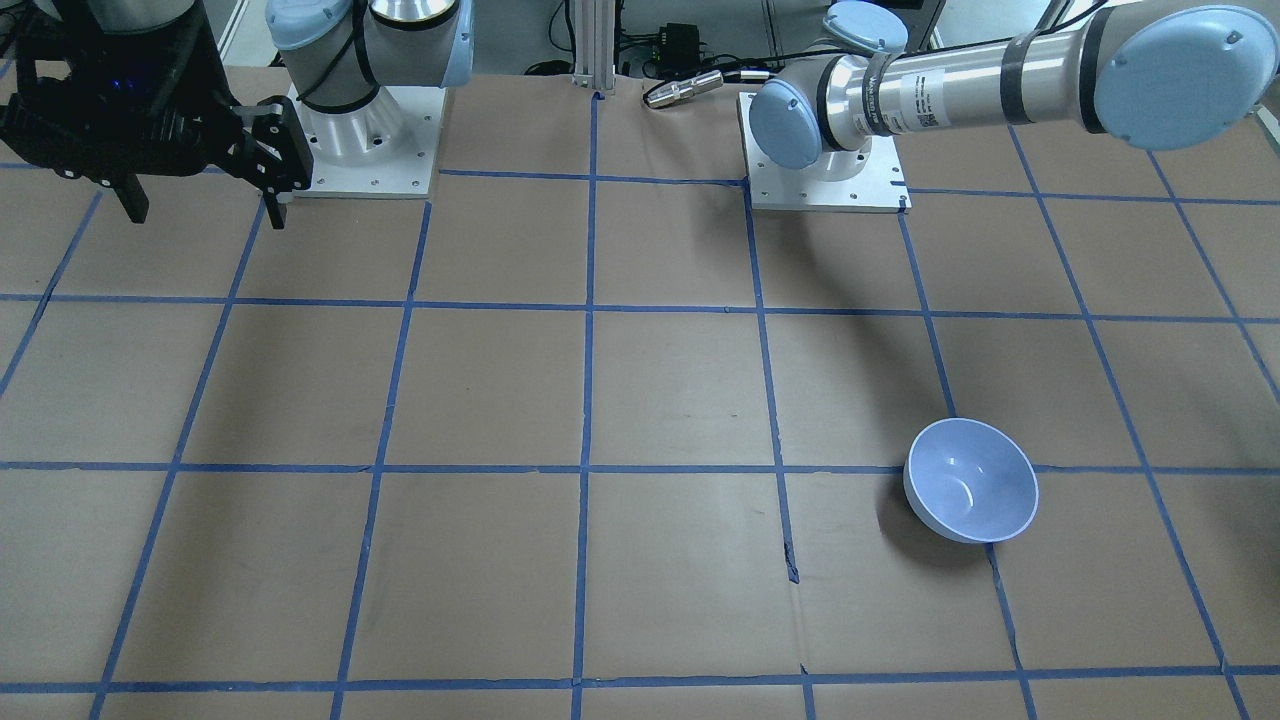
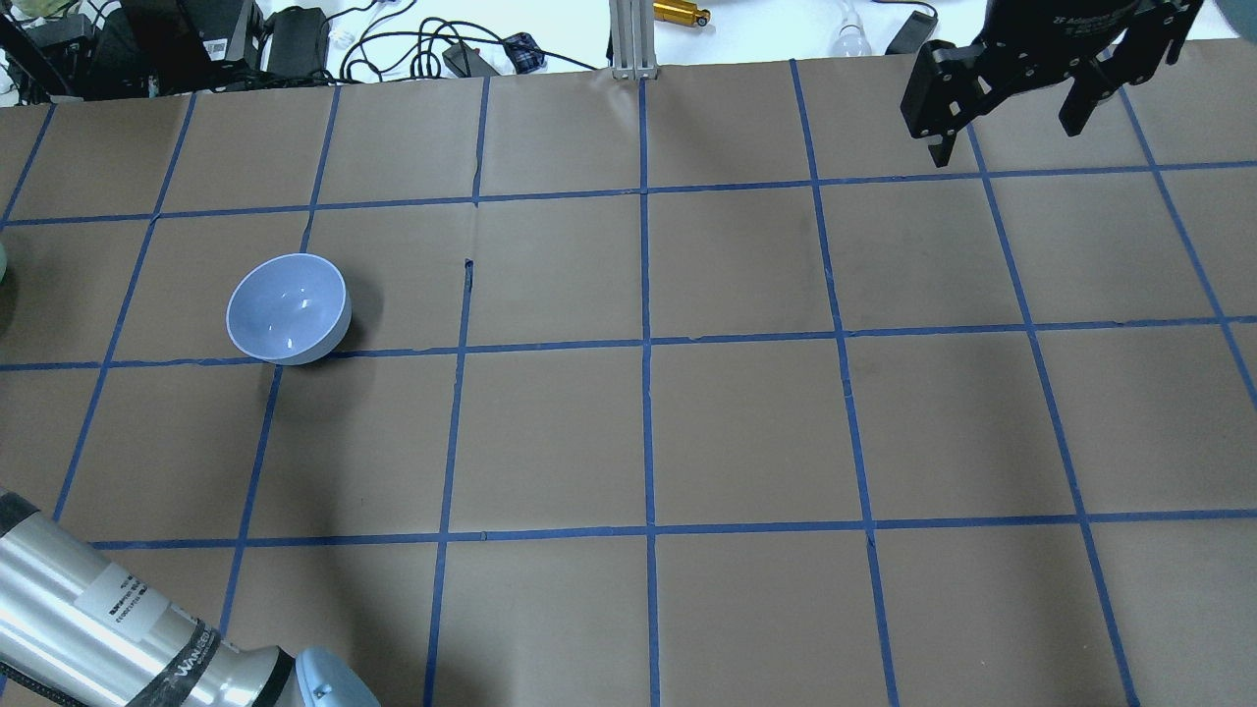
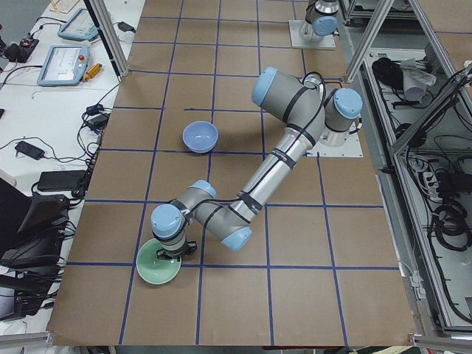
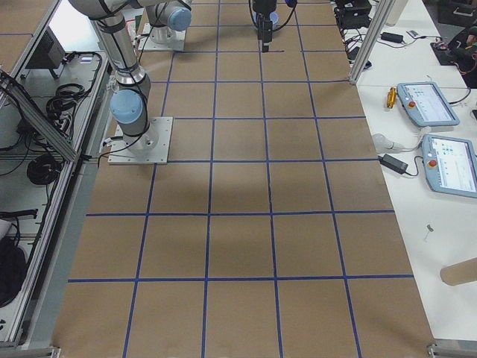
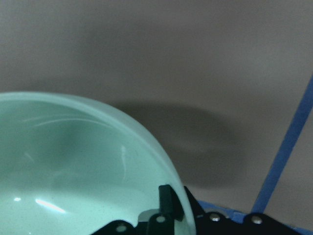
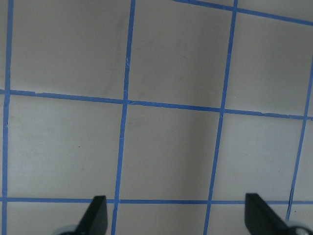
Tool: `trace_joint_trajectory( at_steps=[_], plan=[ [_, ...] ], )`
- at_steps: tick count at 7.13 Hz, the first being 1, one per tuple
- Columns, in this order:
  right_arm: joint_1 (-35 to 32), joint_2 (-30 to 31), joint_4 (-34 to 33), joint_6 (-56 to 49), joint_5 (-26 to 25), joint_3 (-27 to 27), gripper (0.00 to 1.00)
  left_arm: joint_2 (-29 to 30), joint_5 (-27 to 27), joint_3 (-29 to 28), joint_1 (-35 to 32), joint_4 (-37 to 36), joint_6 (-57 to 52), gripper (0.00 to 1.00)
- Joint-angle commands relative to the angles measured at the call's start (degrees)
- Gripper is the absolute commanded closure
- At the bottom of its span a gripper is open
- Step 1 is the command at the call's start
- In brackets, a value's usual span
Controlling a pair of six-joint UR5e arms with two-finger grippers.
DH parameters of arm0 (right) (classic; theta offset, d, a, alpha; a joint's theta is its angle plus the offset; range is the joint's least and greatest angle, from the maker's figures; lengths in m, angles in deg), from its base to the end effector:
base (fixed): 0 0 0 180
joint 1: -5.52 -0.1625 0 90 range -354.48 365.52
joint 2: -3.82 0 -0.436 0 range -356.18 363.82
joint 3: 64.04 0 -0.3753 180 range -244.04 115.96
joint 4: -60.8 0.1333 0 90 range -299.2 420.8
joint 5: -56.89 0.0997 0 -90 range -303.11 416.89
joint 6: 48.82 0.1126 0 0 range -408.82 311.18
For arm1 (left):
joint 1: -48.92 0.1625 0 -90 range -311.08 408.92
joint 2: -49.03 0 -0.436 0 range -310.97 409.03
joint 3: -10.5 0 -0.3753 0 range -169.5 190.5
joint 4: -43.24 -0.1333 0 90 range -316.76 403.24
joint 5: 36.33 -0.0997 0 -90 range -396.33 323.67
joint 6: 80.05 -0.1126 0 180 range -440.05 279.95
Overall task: Stack green bowl on blue bowl
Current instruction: 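Close the left gripper on the green bowl rim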
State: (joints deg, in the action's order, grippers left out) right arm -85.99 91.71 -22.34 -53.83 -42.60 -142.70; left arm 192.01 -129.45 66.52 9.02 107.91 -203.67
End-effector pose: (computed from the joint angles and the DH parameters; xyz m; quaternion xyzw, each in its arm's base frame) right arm 0.1276 -0.4875 0.5516 0.0550 -0.9948 0.0181 0.0833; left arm 0.5432 -0.6200 0.2021 0.5961 0.8005 0.0241 0.0566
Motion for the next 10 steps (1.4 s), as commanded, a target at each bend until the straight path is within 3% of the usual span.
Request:
trace_joint_trajectory(
  at_steps=[1, 5, 10],
  plan=[
    [-0.1, 0.0, 0.0, 0.0, 0.0, 0.0, 0.00, -1.5, -0.7, 0.2, 0.0, 0.6, 0.0, 1.00],
    [-0.1, 0.0, 0.0, 0.0, 0.0, 0.0, 0.00, -10.6, -3.6, 2.0, -6.1, 8.8, 7.8, 1.00],
    [-0.1, 0.0, 0.0, 0.0, 0.0, 0.0, 0.00, -27.1, -4.0, 16.5, -19.9, 13.1, 34.7, 1.00]
  ],
)
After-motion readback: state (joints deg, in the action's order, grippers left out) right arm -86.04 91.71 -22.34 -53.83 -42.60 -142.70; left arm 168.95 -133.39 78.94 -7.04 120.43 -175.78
